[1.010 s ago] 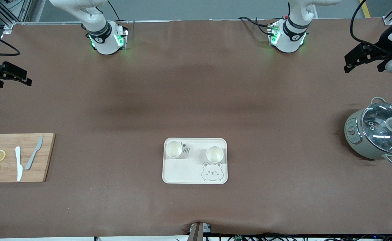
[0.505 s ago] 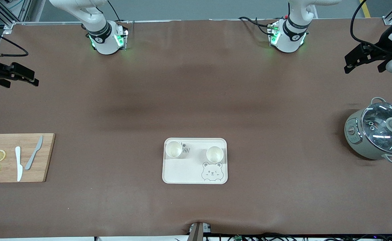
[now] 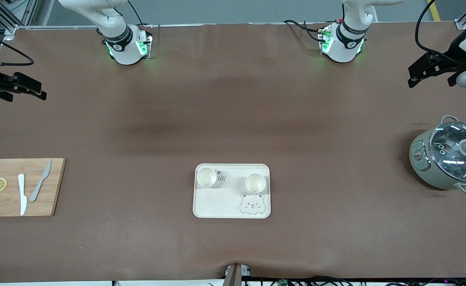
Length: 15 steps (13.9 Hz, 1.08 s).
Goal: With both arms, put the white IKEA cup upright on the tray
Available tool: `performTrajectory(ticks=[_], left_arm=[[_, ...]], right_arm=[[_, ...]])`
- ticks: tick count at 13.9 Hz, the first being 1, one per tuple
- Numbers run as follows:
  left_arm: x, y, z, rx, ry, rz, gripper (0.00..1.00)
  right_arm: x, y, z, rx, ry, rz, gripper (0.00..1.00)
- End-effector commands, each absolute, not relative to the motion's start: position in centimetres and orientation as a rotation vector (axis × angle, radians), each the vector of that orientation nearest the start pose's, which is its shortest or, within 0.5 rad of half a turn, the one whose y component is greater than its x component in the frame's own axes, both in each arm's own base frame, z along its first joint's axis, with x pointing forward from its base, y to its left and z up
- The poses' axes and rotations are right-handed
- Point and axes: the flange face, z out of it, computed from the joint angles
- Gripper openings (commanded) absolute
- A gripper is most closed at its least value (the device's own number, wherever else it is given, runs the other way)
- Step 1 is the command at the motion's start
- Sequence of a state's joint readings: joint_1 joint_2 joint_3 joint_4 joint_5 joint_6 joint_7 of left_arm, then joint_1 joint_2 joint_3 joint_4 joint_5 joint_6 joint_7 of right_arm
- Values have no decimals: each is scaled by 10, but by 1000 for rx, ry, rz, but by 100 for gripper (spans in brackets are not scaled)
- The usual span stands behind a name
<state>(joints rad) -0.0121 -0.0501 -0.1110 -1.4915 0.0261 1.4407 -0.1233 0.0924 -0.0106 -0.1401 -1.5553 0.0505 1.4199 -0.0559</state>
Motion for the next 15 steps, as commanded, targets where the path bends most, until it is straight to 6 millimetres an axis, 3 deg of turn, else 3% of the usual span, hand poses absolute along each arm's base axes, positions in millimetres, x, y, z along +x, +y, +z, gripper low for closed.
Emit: performTrajectory(ticks=[1,11,15], left_arm=[[525,-67,676,-3133,-15,-28,100],[510,-65,661,-3112,-24,-62,100],[508,-68,662,-3110,-115,-47,100]], right_arm=[[525,-22,628,-3095,4,207,100],[523,-30,625,-3083,31,241,100],[523,-29,624,-3079,31,243,100]])
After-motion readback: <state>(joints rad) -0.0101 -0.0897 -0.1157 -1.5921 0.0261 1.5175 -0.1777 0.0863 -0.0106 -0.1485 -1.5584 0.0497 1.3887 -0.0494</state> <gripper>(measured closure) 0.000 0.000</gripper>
